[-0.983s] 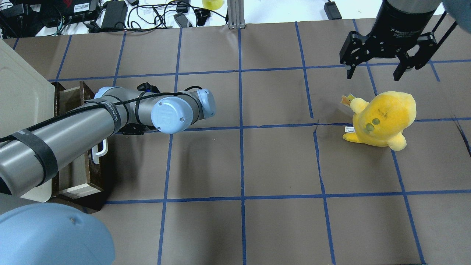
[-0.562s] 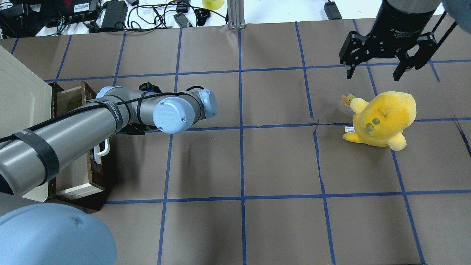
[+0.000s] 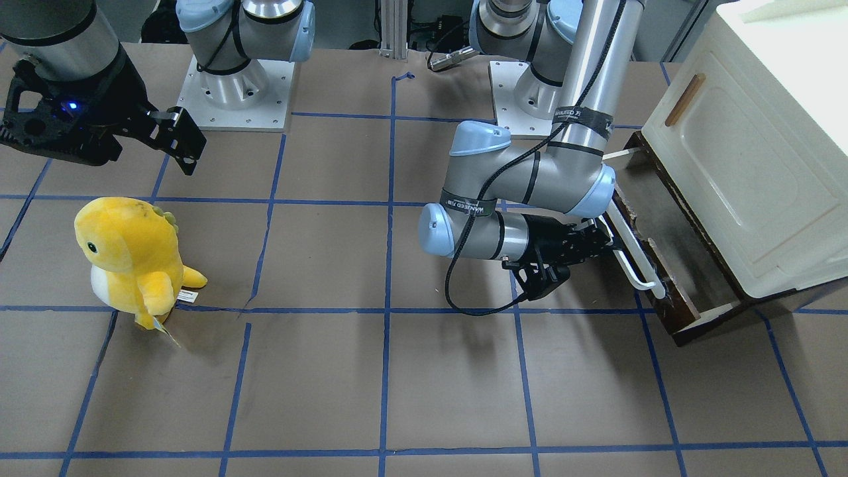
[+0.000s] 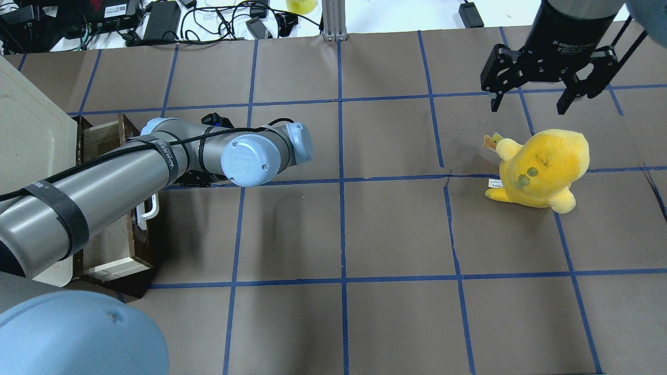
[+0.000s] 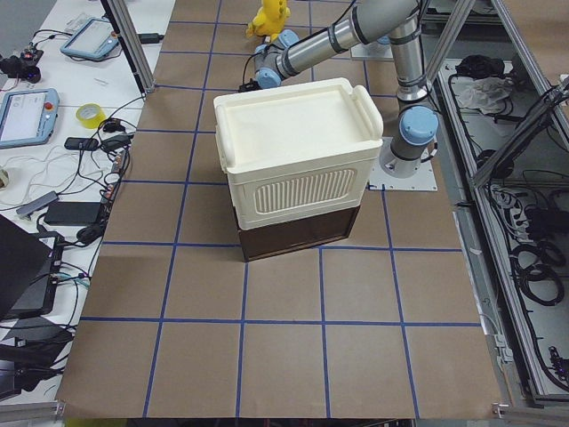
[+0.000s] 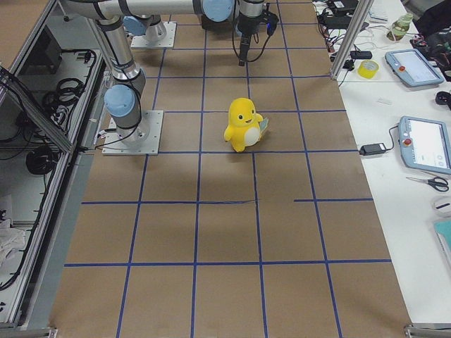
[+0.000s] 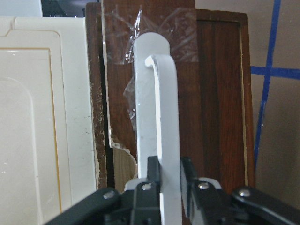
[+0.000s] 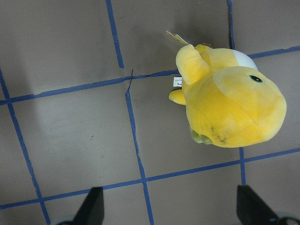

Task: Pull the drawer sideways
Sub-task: 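Keep sliding the drawer farther out, away from the cabinet, with the left gripper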

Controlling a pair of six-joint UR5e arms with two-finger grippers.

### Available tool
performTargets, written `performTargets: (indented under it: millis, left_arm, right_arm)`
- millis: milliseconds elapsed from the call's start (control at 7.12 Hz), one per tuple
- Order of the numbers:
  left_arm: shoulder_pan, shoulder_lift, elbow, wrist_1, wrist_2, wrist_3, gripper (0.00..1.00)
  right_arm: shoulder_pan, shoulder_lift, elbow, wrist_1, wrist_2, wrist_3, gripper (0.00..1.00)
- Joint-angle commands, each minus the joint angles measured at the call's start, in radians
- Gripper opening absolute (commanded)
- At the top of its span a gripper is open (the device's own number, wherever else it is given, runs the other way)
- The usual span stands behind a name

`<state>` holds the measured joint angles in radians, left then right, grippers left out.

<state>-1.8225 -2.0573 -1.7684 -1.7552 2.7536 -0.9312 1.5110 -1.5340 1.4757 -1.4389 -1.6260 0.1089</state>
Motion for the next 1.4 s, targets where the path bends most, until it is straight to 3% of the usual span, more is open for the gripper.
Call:
performTargets:
  millis: [0,1264]
  left_arm:
    - [-0.004,-0.006,0.004,0.000,-0.006,0.000,0.00]
    - [-0.020,-0.012,0.018,0.000,-0.009,-0.002,0.00]
  right_arm:
    - [0.000,0.000,0.000,0.000,0.000,0.000,1.00]
    - [0.000,0.000,0.000,0.000,0.000,0.000,1.00]
